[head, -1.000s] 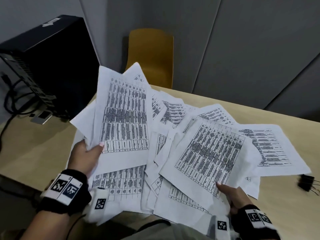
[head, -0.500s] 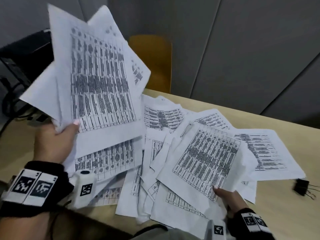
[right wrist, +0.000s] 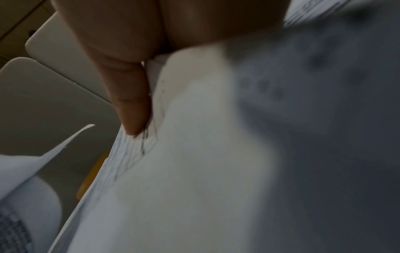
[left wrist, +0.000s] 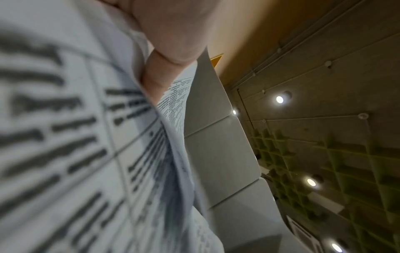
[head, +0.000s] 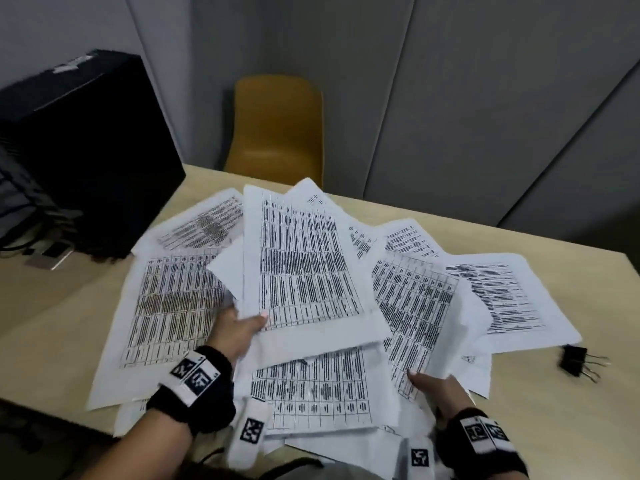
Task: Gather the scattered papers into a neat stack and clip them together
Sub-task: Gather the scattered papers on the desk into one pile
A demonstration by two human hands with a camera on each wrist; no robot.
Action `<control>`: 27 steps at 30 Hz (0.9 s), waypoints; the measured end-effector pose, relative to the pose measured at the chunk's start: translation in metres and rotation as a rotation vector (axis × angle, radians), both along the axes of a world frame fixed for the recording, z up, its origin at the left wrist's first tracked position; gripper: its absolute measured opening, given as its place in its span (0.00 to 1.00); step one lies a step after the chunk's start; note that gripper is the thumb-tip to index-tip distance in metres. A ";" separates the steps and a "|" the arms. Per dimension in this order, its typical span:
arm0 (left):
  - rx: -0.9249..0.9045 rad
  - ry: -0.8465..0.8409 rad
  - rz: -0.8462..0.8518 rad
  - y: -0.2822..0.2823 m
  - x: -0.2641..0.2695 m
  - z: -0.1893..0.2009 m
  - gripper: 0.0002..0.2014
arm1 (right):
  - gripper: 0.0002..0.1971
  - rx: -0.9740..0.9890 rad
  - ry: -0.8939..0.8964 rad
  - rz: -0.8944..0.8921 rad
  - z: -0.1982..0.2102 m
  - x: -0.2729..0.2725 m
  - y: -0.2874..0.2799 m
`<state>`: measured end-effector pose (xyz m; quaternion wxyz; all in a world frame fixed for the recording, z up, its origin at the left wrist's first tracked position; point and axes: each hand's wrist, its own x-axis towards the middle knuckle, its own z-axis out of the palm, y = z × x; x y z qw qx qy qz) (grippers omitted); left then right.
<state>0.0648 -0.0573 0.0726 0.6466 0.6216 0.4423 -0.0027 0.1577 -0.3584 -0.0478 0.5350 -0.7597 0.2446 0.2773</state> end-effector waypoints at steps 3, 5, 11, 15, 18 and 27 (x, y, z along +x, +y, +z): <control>-0.041 -0.049 -0.052 -0.008 0.012 0.008 0.28 | 0.14 0.004 -0.005 -0.021 0.006 -0.001 0.002; -0.028 -0.115 -0.097 -0.015 0.022 0.018 0.27 | 0.19 -0.019 0.009 -0.005 0.006 0.000 0.001; 0.126 -0.113 -0.127 -0.020 0.043 0.017 0.27 | 0.28 0.033 0.041 0.047 0.021 -0.002 0.011; 0.172 0.025 -0.204 -0.018 0.041 -0.020 0.18 | 0.24 -0.029 0.046 0.065 0.016 0.000 0.006; 0.171 0.075 -0.240 -0.021 0.039 -0.033 0.19 | 0.14 -0.028 0.004 0.062 0.027 -0.004 0.007; 0.240 0.113 -0.395 -0.051 0.058 -0.029 0.22 | 0.50 0.285 0.172 -0.062 0.021 -0.004 0.010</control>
